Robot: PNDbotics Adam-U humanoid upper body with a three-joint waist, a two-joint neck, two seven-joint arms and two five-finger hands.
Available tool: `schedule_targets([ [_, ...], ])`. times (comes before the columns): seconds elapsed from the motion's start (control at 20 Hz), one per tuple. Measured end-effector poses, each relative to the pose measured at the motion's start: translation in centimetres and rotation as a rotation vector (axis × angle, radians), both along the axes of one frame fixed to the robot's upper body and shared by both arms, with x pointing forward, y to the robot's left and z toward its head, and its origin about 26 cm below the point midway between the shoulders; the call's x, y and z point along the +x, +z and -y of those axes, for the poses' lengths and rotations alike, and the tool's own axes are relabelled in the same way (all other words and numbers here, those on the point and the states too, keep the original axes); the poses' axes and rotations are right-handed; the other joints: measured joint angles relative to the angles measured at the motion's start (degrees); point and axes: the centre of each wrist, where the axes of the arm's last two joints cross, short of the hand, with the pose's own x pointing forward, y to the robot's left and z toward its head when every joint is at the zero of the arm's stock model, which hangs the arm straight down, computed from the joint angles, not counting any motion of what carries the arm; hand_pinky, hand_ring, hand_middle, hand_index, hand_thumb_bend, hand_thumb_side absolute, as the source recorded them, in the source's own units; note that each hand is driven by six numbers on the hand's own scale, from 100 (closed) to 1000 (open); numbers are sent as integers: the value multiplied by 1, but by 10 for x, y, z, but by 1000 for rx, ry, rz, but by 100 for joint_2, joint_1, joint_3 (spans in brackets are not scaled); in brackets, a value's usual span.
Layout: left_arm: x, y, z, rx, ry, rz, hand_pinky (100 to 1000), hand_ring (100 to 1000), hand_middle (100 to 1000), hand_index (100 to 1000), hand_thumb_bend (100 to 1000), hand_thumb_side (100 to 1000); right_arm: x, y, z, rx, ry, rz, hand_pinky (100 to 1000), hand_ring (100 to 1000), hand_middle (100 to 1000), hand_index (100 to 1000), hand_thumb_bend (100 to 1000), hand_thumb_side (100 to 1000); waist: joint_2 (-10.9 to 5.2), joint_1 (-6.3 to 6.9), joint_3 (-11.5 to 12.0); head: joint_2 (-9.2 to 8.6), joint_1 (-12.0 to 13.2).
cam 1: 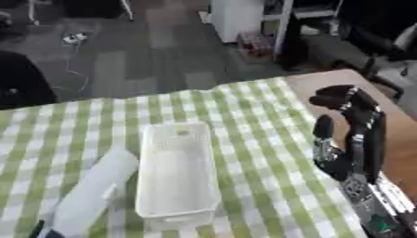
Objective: Pick up objects on the table and place them in the box.
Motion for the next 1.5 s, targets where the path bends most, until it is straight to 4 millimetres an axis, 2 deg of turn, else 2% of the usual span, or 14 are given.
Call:
schedule_targets([
  [0.1, 1, 3, 0, 41, 20, -12, 513, 560, 786, 815, 125, 1000, 0, -1, 0, 2, 0, -2, 316, 419, 552, 619, 100, 928, -1, 1, -3, 110, 80],
  [0.3, 4, 7, 3, 108, 41, -34, 515, 562, 788, 816, 122, 1000, -1, -1, 0, 4, 0, -4, 317, 419, 552, 619, 100, 926, -4, 5, -13, 451, 414],
  [0.5, 5, 9, 7, 154, 50, -60, 516, 565, 792, 818, 120, 1000, -1, -1, 0, 5, -2, -3, 316, 419, 552, 619, 100, 926, -4, 5, -16, 595, 701],
  [0.65, 7, 10, 11, 183, 54, -81, 516, 565, 792, 818, 120, 1000, -1, -1, 0, 6, -2, -3, 316, 419, 552, 619, 100, 926, -4, 5, -16, 602, 789],
  [0.95, 15, 24, 23, 236, 56, -101, 541, 584, 805, 821, 119, 1000, -3, -4, 1, 6, -8, -12, 314, 416, 552, 619, 100, 925, -4, -2, 13, 616, 759],
  [1.25, 21, 35, 35, 358, 78, -155, 594, 627, 821, 829, 123, 1000, -4, -7, -1, 9, -11, -18, 314, 417, 552, 619, 100, 925, -16, -4, 21, 619, 865],
  [1.35, 23, 38, 38, 407, 89, -180, 621, 674, 826, 827, 124, 1000, -4, -7, -1, 10, -11, -19, 314, 416, 552, 619, 100, 925, -34, -4, 21, 619, 928],
  [1.5, 24, 40, 42, 472, 110, -217, 616, 703, 826, 826, 125, 1000, -5, -8, -1, 10, -12, -22, 314, 416, 552, 619, 100, 925, -39, -4, 21, 619, 1002],
])
